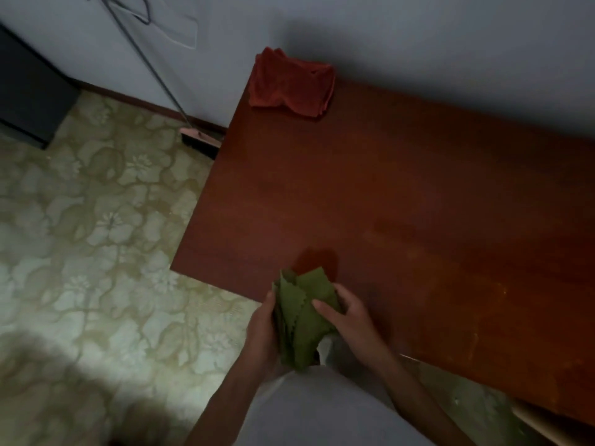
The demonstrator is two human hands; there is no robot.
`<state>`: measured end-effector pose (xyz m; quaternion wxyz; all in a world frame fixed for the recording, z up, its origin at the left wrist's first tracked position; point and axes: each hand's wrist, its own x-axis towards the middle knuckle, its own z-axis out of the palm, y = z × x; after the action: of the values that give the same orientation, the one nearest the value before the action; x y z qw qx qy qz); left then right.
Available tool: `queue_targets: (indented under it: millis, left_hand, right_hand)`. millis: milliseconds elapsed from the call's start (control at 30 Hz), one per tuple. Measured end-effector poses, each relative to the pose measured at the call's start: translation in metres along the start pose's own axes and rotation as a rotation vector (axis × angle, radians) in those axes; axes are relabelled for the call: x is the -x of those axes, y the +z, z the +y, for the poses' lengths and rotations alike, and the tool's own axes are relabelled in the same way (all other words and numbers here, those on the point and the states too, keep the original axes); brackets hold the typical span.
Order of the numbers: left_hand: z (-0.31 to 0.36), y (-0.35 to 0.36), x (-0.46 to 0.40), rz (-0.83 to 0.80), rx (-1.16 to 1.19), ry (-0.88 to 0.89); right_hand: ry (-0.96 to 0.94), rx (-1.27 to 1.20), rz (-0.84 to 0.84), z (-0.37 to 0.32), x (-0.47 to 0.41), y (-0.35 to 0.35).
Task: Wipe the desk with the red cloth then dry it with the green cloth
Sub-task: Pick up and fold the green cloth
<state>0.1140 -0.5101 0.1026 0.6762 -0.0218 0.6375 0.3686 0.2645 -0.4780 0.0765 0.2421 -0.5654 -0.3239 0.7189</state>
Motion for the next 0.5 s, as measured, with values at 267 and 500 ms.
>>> queue_targets:
  millis: [267,500]
  left_hand:
    - [-0.032,-0.06,-0.011,-0.136,0.119,0.116]
    - [-0.01,-0.158,-0.047,-0.321,0.156,0.087]
  right_hand:
    - [-0.093,0.25,-0.098,0.018,0.019,0.044]
    - [-0.068,0.065,0.002,0.021,0.0,0.076]
